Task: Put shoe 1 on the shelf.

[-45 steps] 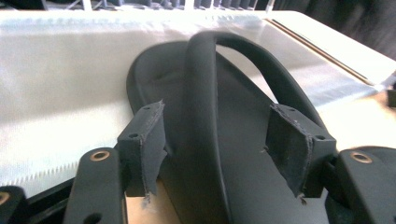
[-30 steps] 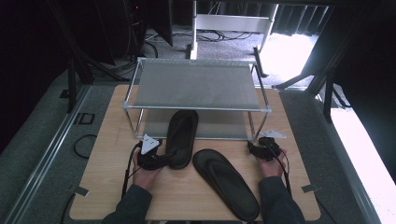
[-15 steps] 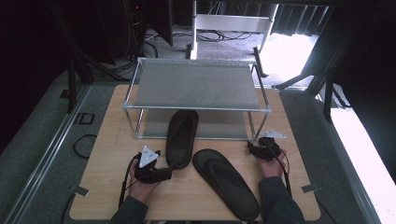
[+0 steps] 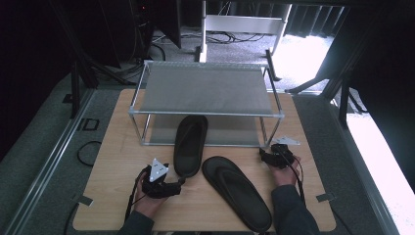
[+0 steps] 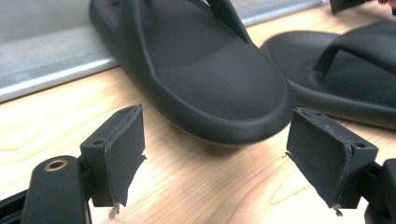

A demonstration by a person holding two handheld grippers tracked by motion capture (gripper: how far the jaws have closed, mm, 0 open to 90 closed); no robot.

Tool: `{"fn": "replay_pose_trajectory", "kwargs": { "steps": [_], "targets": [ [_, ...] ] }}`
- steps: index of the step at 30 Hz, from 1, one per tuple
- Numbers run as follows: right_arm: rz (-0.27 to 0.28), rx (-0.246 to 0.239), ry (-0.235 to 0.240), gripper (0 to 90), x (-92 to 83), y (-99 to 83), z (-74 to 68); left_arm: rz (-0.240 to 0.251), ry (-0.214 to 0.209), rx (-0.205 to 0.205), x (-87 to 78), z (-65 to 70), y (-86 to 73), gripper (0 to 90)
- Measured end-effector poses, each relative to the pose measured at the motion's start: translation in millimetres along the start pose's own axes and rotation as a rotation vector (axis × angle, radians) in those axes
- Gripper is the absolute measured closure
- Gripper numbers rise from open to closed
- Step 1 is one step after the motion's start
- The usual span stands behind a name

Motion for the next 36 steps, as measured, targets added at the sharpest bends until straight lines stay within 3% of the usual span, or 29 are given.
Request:
{"fn": "replay_pose_trajectory", "kwargs": {
  "steps": [4, 9, 14, 19, 27, 36],
  "targets": [
    [0.006, 0.026, 0.016, 50.5, 0.3, 2.6, 4.1, -0.015, 0.002, 0.013, 3.4, 2.2, -0.5, 19.8],
    [0.023, 0.016, 0.004, 53.2, -0.1, 9.5, 6.3, -0.028, -0.004, 0.015, 7.2, 2.3, -1.2, 19.9],
    [0.047, -0.011, -0.016, 61.7, 2.0, 20.3, 4.7, -0.037, -0.005, 0.013, 10.8, 2.1, -0.7, 19.9],
    [0.067, -0.017, -0.018, 68.5, 3.7, 28.1, 2.6, -0.036, -0.033, -0.001, 15.5, 2.4, -0.3, 19.7],
    [0.068, -0.011, -0.016, 78.3, 7.0, 25.4, 1.8, -0.041, -0.059, -0.014, 22.0, 5.4, 3.0, 18.1],
    [0.063, -0.014, -0.022, 77.8, 7.2, 24.3, 1.3, -0.082, -0.034, -0.001, 31.3, 12.2, 7.2, 8.2]
  ]
}}
Point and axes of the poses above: each handheld gripper's, and its own axes: x roughly forward along the jaws, y roughly out of its top, z roughly to its right, the point moved 6 cm from there along x, roughly forward along the jaws, and after that the axes turned 15 degrees about x, right-handed, at the moved point
